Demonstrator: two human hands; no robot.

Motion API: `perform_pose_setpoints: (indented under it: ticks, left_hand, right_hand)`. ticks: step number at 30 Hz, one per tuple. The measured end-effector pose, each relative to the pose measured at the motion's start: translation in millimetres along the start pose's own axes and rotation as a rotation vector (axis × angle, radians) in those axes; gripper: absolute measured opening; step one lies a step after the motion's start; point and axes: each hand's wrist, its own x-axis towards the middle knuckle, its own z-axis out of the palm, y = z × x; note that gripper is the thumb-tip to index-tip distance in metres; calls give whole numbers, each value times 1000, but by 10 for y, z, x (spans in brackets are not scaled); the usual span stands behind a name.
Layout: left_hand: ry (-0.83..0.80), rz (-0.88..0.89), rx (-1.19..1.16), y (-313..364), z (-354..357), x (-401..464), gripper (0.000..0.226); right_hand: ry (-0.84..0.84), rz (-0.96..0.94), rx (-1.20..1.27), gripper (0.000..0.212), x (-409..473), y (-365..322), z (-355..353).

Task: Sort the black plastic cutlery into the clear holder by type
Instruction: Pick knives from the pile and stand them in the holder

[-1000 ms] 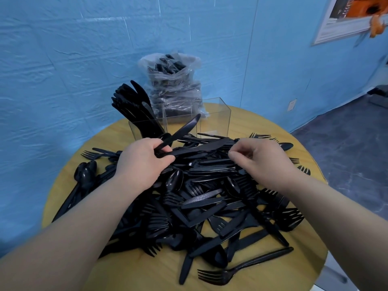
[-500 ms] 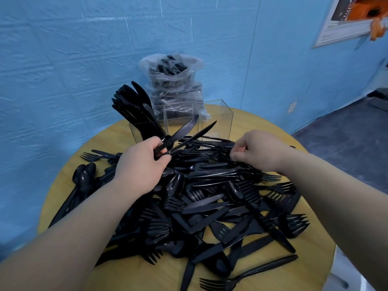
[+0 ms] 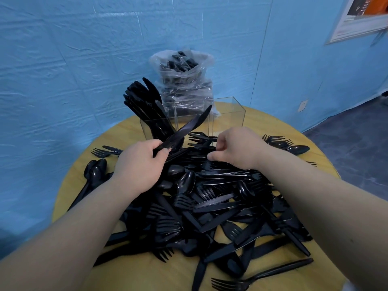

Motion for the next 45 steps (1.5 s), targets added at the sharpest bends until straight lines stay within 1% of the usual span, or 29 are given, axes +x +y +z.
perform_pose_setpoints:
  ticks: [6,10,15,17,20,22,24,26,29,35,38,40,43,45]
  left_hand:
    - [2,-5,-22,-47,-10,-13,21]
    - [15,-26,-11,-68,-18,-22,21]
    - [7,-18,-38,-108,-18,-34,17]
    - [5,-21,-40,-111,-13,-35,17]
    - [-4,-22,-39,-98,-11,-37,18]
    - [-7,-18,-40,-97,-9,-34,19]
    - [-11,-17,-41,-102,-4,-30,19]
    - [-18,-19,-52,-108,-3,-27,18]
    - [-23,-19,-68,-120,-8,-25,17]
    - [-5,-30,-62,-148,-37,-37,27]
    - [1,-25,-72,-140,-41,-51,24]
    - [7,-26,-88,-138,-41,-62,18]
    - [13,-31,-125,-142,-48,-87,15]
    - [14,-38,-136,-146,-62,-102,14]
  right_hand:
    - [-43,-1,-37,26,17,-37,-14]
    - [-10,7,-34,22,14,-28,-17]
    - [60,67,-79,34,-59,55,-82]
    - [46,79,-69,41,-77,88,-84]
    - [11,101,-22,42,-93,88,-73]
    - [-16,87,55,39,-96,66,-62]
    - [-40,73,123,30,-89,27,-52]
    - [-52,61,127,26,-75,-25,-38]
    - [-64,61,97,25,-45,-74,-37]
    - [-23,79,183,16,-73,-60,-85]
    - [2,78,198,13,-109,-47,-131]
    - [6,81,236,11,-137,-39,-160]
    - [-28,103,273,14,-179,-27,-174]
    - [-53,105,253,11,-195,-23,-169]
